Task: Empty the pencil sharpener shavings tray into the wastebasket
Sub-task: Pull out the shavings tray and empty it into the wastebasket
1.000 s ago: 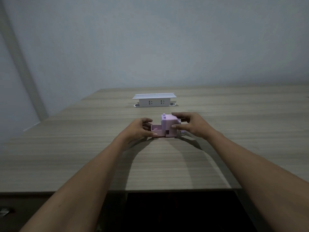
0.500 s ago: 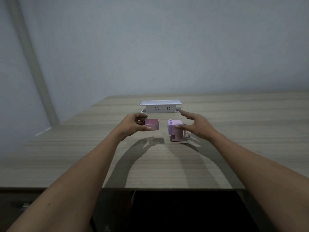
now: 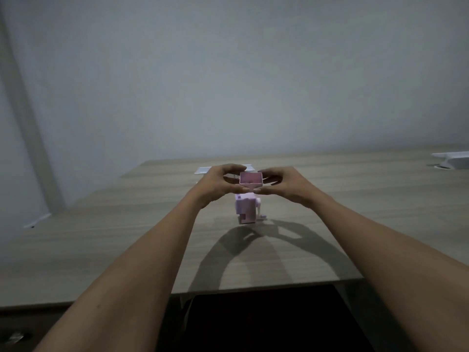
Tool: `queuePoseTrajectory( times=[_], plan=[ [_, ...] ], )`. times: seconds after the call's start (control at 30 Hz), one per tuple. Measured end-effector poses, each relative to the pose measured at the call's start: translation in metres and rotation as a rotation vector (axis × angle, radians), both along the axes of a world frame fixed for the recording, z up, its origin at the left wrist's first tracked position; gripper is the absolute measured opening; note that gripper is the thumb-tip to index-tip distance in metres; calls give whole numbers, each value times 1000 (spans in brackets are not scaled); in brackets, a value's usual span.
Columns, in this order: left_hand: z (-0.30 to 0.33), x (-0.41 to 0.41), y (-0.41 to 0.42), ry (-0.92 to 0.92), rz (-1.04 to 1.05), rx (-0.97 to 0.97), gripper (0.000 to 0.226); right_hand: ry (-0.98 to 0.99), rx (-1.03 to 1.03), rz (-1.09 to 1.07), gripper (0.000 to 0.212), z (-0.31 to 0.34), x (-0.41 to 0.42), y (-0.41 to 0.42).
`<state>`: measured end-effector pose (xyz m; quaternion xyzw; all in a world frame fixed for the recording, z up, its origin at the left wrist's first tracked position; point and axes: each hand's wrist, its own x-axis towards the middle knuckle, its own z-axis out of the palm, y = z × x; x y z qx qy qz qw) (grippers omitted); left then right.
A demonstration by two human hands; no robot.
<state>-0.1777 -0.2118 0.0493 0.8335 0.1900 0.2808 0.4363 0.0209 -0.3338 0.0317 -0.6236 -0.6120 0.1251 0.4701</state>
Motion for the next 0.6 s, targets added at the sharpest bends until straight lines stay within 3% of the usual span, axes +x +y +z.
queuePoseTrajectory(
  times=[0.4, 0.6],
  plan=[
    [-10, 98, -66, -46, -199, -21, 74, 79, -7, -193, 45, -2, 65, -107],
    [-18, 163, -128, -31, -361, -91, 66, 94, -9, -355, 48, -10, 101, -192]
  ],
)
